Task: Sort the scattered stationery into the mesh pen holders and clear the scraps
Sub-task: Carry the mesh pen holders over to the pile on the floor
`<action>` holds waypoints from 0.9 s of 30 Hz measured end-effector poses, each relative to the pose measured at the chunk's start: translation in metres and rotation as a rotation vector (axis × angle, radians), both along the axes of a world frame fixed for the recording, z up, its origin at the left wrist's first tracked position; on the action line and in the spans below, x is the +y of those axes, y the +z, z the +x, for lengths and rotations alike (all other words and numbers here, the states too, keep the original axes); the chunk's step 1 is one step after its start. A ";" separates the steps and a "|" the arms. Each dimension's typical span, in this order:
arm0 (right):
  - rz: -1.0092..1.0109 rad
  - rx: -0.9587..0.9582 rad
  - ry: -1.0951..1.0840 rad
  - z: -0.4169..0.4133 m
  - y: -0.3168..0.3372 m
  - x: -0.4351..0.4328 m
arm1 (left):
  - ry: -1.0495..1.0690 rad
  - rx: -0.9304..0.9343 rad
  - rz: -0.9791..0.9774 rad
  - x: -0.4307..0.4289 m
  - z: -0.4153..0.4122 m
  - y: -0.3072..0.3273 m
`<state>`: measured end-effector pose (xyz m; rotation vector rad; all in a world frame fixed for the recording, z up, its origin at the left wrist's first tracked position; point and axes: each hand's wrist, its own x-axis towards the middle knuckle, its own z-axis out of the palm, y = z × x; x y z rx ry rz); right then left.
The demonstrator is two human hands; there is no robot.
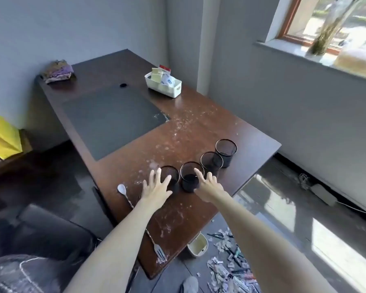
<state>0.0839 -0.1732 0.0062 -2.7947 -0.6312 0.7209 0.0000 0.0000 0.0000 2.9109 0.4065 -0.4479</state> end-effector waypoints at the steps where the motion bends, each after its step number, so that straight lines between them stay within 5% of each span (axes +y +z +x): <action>1: -0.023 0.012 -0.008 0.000 0.000 0.001 | -0.003 0.038 -0.002 0.000 0.000 -0.003; 8: -0.053 0.000 -0.013 0.003 -0.016 0.002 | 0.129 -0.075 -0.048 0.007 0.000 -0.024; 14: 0.076 -0.030 -0.115 0.001 -0.015 0.007 | 0.367 -0.171 -0.294 0.003 0.006 -0.025; 20: 0.191 -0.275 -0.122 -0.005 -0.005 -0.007 | 0.257 -0.432 -0.060 0.002 0.004 -0.009; 27: 0.262 -0.550 -0.223 -0.017 0.018 -0.089 | 0.030 -0.600 -0.109 -0.047 0.023 0.018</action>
